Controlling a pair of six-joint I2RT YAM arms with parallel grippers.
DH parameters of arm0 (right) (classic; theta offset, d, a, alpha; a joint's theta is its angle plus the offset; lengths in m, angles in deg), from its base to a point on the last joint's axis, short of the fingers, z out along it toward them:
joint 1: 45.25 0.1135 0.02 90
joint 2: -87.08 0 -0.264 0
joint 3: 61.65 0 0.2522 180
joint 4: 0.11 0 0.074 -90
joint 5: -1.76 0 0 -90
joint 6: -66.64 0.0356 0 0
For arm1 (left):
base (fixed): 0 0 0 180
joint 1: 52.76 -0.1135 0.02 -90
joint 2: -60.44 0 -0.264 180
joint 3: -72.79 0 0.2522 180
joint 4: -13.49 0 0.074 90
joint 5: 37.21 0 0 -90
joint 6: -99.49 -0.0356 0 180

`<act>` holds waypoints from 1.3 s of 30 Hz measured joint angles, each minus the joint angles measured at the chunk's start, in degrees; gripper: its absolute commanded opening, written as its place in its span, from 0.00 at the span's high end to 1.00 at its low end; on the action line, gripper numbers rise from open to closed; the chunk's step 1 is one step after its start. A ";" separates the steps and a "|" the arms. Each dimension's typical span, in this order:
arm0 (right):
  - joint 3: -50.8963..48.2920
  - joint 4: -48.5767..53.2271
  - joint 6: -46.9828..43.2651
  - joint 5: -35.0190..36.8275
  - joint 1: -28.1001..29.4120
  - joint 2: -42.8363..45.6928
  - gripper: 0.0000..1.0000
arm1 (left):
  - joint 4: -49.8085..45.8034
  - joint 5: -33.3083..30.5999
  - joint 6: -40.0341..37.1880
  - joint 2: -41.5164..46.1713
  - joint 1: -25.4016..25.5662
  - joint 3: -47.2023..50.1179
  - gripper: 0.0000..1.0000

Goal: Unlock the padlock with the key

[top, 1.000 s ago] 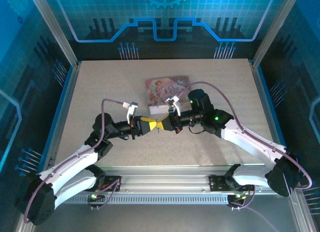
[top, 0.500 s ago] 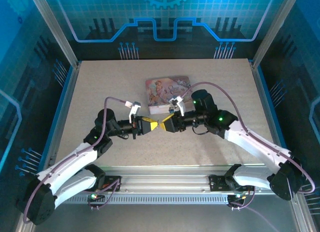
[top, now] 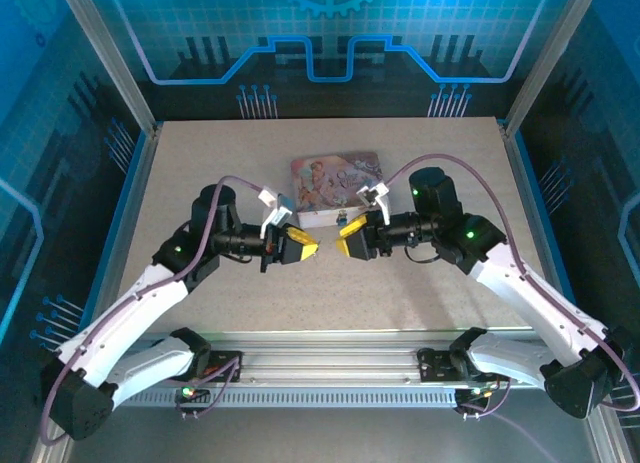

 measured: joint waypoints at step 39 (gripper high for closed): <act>1.07 -4.24 0.72 -0.96 3.82 -5.90 1.00 | -0.35 4.13 3.32 -4.57 -0.07 -0.66 0.98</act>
